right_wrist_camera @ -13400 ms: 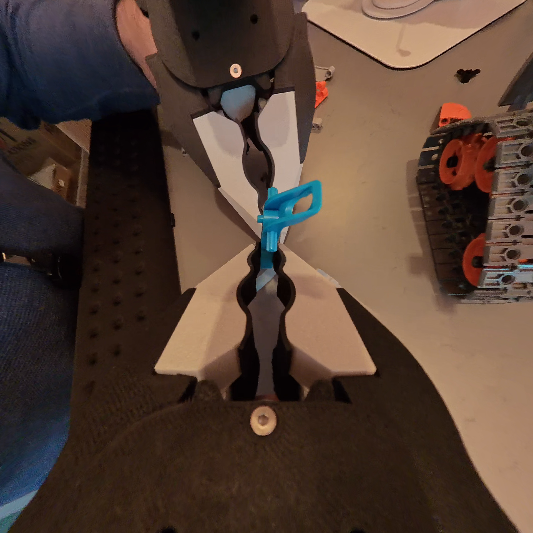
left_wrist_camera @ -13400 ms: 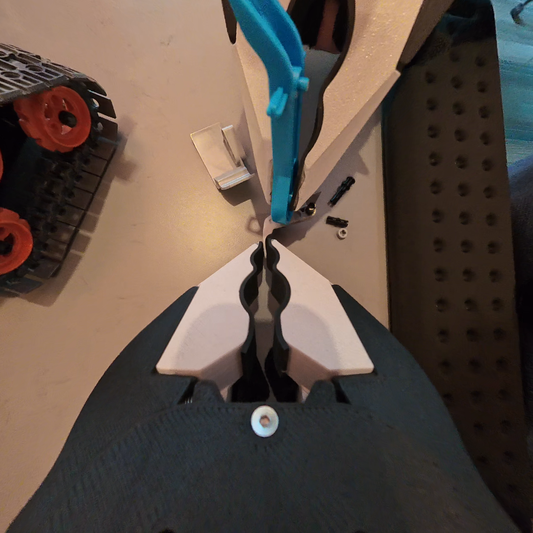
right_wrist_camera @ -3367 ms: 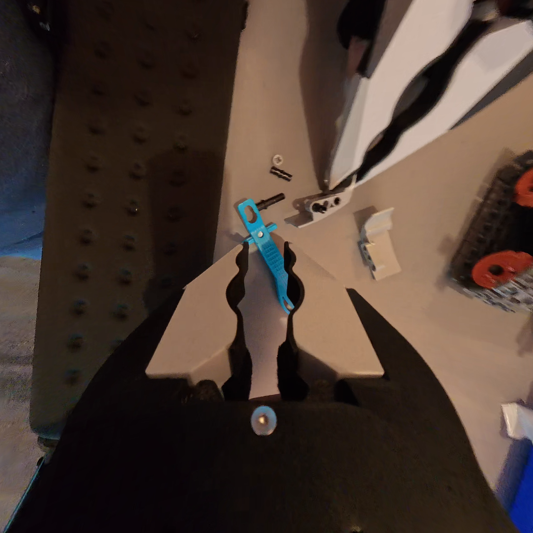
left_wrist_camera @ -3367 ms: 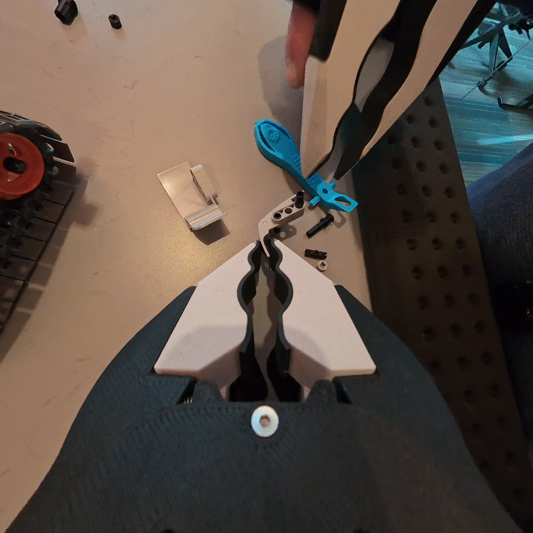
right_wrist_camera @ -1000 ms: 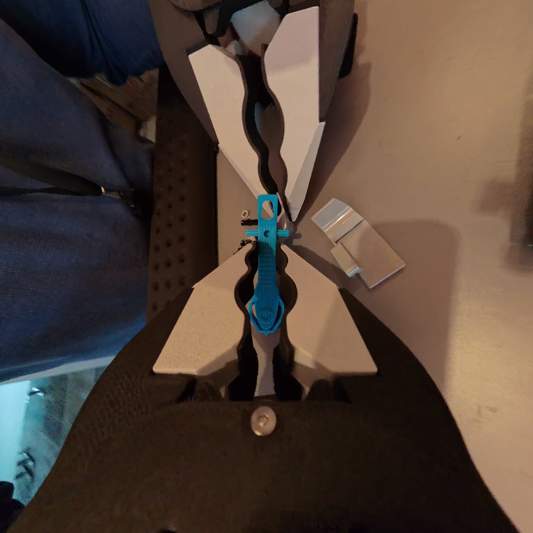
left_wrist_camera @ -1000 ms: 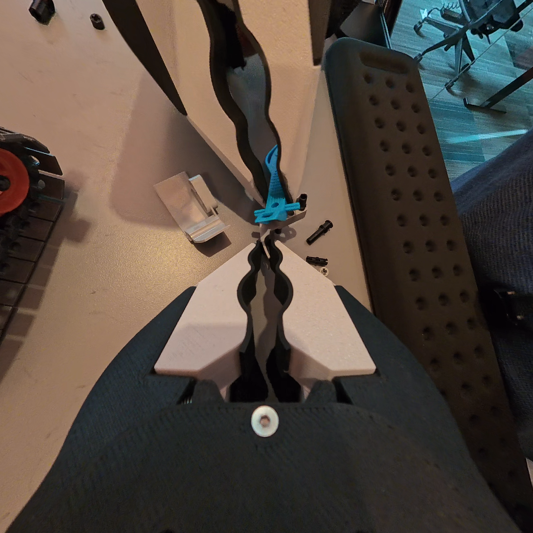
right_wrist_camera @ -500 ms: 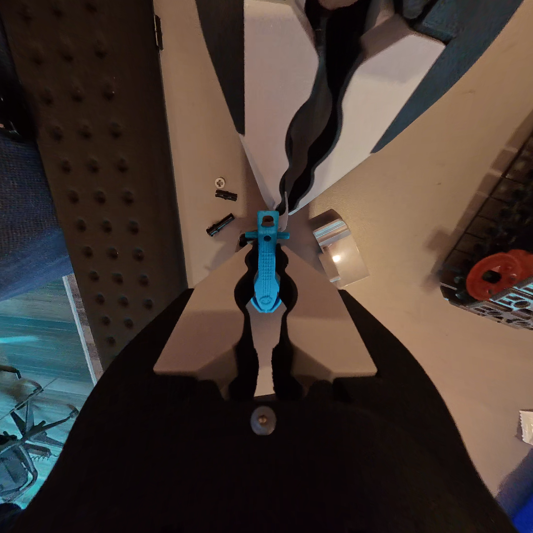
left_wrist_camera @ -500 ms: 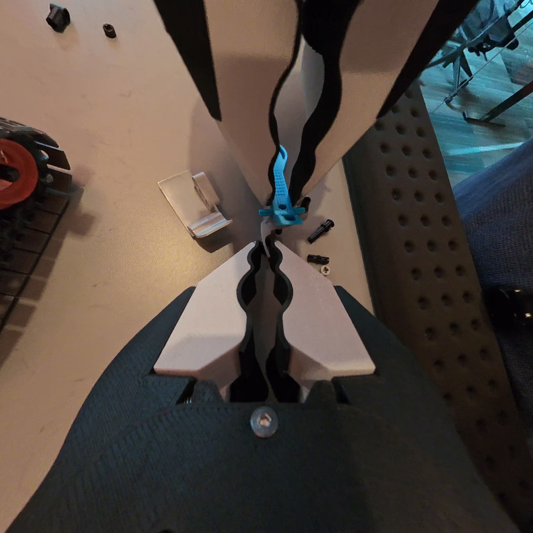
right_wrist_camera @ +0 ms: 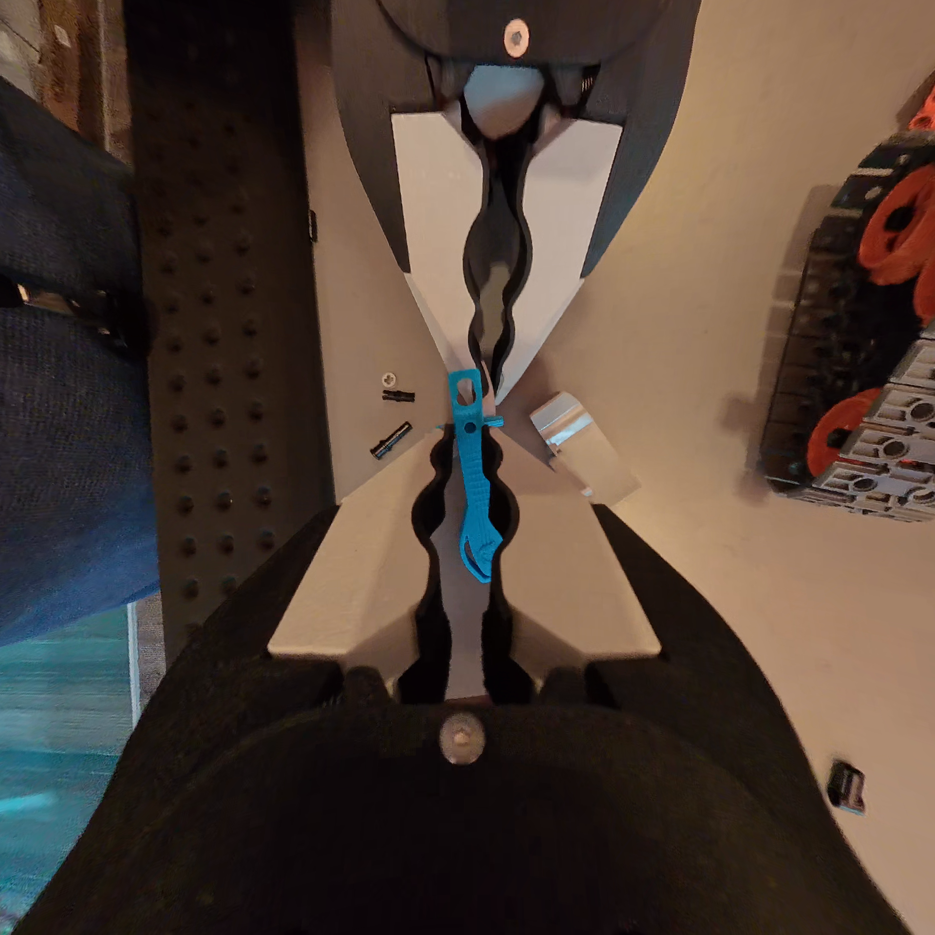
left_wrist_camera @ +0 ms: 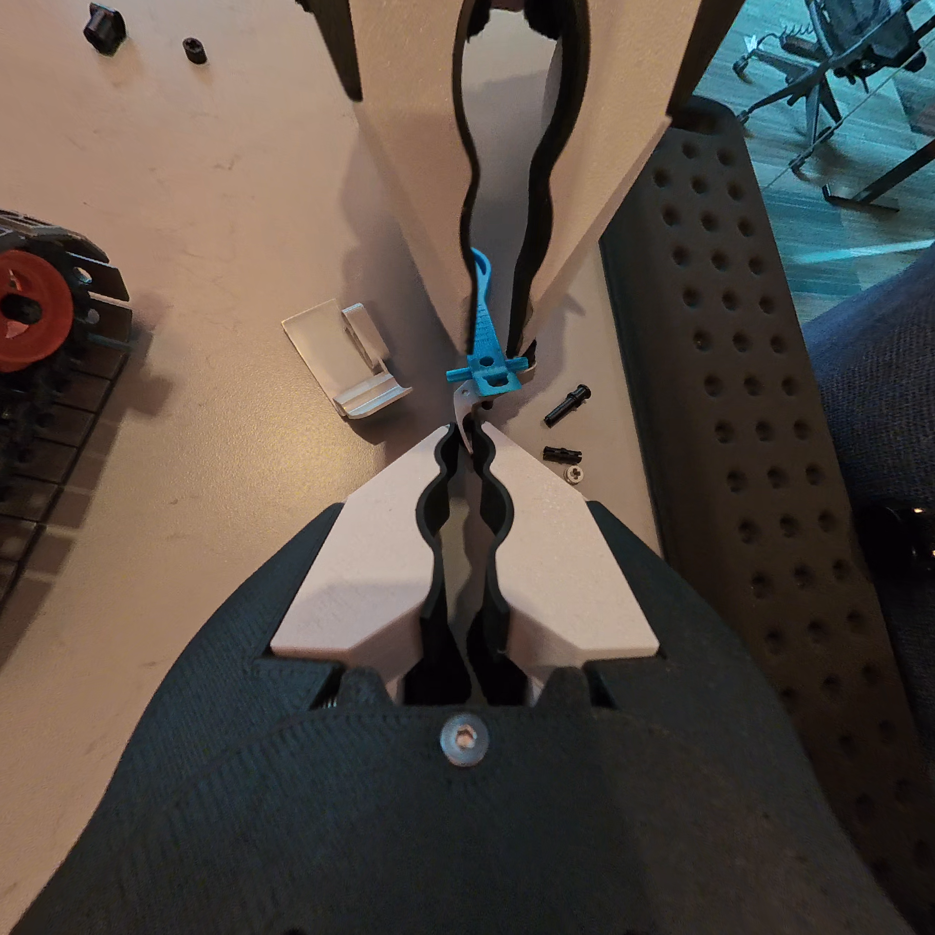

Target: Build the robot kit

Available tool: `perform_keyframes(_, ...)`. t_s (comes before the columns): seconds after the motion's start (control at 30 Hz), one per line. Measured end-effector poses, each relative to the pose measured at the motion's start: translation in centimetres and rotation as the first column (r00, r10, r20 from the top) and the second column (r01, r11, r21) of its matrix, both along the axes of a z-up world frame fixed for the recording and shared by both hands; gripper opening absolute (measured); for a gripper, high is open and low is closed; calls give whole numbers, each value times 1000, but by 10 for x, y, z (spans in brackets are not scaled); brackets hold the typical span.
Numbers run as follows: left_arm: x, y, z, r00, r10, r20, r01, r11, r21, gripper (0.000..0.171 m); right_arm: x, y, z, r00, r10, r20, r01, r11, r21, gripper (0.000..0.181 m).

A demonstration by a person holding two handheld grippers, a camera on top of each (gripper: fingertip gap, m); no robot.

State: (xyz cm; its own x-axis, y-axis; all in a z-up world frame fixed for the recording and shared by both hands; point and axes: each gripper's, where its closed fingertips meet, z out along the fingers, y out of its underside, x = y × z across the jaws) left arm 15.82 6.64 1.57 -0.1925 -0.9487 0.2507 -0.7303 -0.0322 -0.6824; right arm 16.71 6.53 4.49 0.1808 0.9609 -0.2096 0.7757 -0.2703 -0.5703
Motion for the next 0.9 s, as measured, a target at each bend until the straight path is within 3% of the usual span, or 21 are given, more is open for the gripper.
perform_keyframes(0.17, 2, -1, 0, 1000, -2, 2, 2, 1000, 2, 3, -3, -1, 0, 1000, 11, -27, -11, 1000, -25, 0)
perform_keyframes(0.7, 2, -1, -3, 1000, 8, 13, -8, 1000, 1, 3, -13, -11, -4, 999, 14, -44, -13, 1000, 20, 0)
perform_keyframes(0.9, 1, 4, -1, 999, 46, 7, -45, 998, -54, 3, -4, -6, 8, 992, -59, -107, 63, 998, 29, 0)
